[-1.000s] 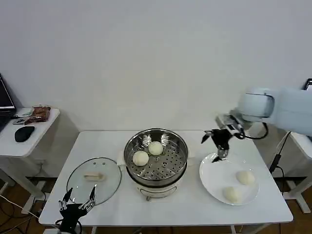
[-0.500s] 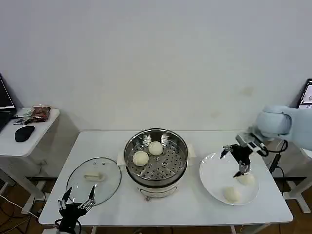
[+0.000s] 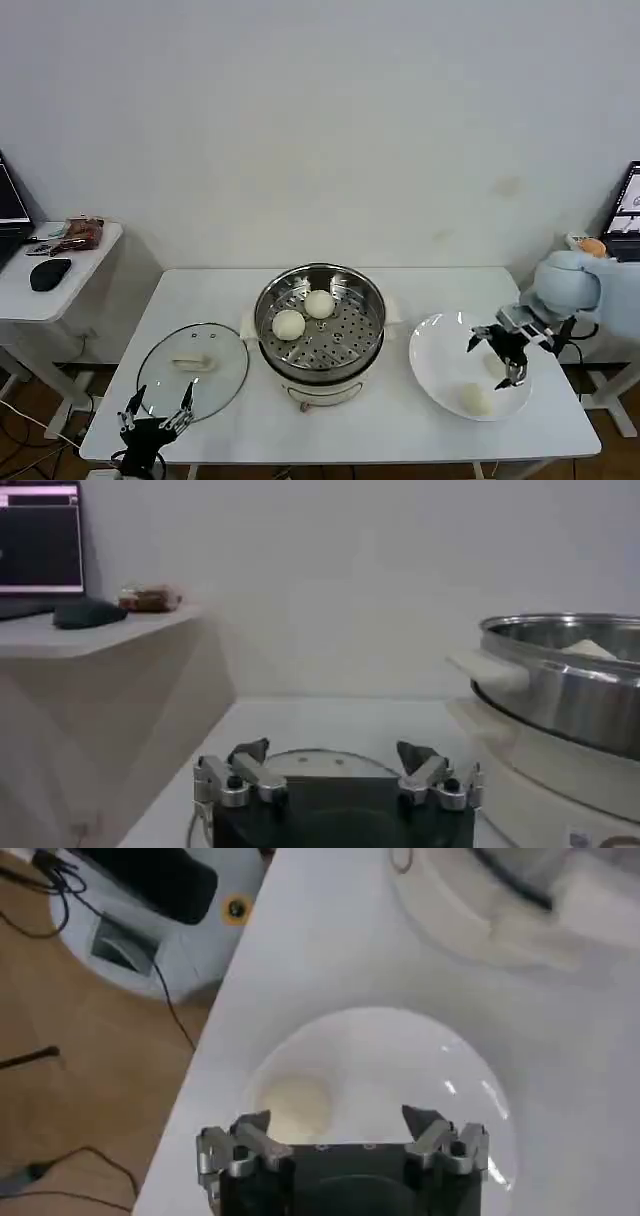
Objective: Take steamed baozi put them in steamer then cover it.
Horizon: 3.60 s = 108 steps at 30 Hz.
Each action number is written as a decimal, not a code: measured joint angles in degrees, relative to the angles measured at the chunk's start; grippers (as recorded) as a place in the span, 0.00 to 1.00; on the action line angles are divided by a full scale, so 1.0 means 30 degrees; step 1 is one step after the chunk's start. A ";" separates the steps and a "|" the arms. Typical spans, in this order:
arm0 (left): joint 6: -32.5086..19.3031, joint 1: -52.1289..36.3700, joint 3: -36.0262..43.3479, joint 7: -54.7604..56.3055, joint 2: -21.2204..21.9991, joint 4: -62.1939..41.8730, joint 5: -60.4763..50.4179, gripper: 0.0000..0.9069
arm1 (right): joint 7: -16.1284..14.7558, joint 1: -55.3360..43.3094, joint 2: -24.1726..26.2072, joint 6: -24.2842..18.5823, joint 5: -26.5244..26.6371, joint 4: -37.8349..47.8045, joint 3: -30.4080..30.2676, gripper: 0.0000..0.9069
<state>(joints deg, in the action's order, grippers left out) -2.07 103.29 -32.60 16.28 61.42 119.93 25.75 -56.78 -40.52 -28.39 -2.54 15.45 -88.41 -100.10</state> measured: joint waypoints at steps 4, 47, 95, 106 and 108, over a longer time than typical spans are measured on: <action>0.0001 0.0055 -0.0058 0.0014 0.0000 0.0021 0.0000 1.00 | -0.0065 0.1144 0.0210 -0.0129 -0.0523 0.0369 0.0856 1.00; 0.0011 0.0186 -0.0029 0.0104 0.0166 0.0074 -0.0186 1.00 | -0.0064 0.8404 -0.0391 0.0125 -0.1290 0.3432 0.6926 0.69; 0.0004 0.0326 0.0362 0.0127 -0.0114 0.0140 -0.0251 1.00 | -0.0023 0.0211 -0.2341 -0.2917 0.0732 0.2892 0.3546 0.61; -0.0076 0.0333 0.0361 0.0118 -0.0102 0.0168 -0.0287 1.00 | 0.0294 -0.0814 -0.5284 -0.4832 0.0626 0.3666 0.4317 0.61; -0.0082 0.0303 0.0358 0.0117 -0.0047 0.0169 -0.0291 1.00 | 0.0376 -0.0818 -0.5805 -0.5217 0.0436 0.3865 0.4574 0.61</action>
<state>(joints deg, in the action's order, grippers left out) -2.32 104.20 -31.53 16.63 61.28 120.43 24.88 -55.65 -42.98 -45.80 -18.20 16.76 -76.81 -86.37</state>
